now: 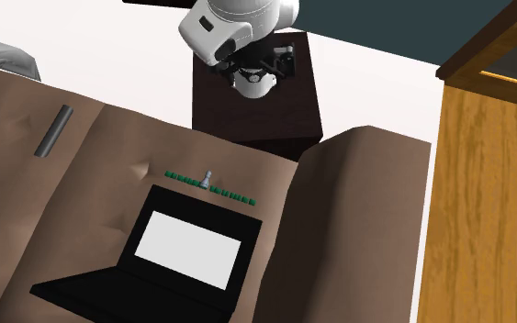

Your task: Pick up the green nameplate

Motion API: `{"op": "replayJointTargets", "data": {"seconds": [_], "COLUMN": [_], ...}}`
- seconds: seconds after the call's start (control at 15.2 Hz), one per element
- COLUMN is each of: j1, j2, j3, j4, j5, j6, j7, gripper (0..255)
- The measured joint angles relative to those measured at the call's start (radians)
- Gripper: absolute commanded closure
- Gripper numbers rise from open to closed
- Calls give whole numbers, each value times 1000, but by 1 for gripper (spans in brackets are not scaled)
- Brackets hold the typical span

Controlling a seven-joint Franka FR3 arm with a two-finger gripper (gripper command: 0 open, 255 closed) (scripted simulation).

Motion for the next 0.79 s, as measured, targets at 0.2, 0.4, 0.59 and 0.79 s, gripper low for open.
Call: {"op": "replayJointTargets", "data": {"seconds": [0.2,0.4,0.59,0.79], "j1": [-6,-17,-31,-46], "j2": [21,77,131,213], "j3": [-10,-26,-45,-69], "j4": [-16,-53,-91,-103], "j5": [-13,-38,-66,-93], "j6": [36,126,220,316], "j7": [-12,-29,-48,-70], "gripper": [0,0,0,0]}}
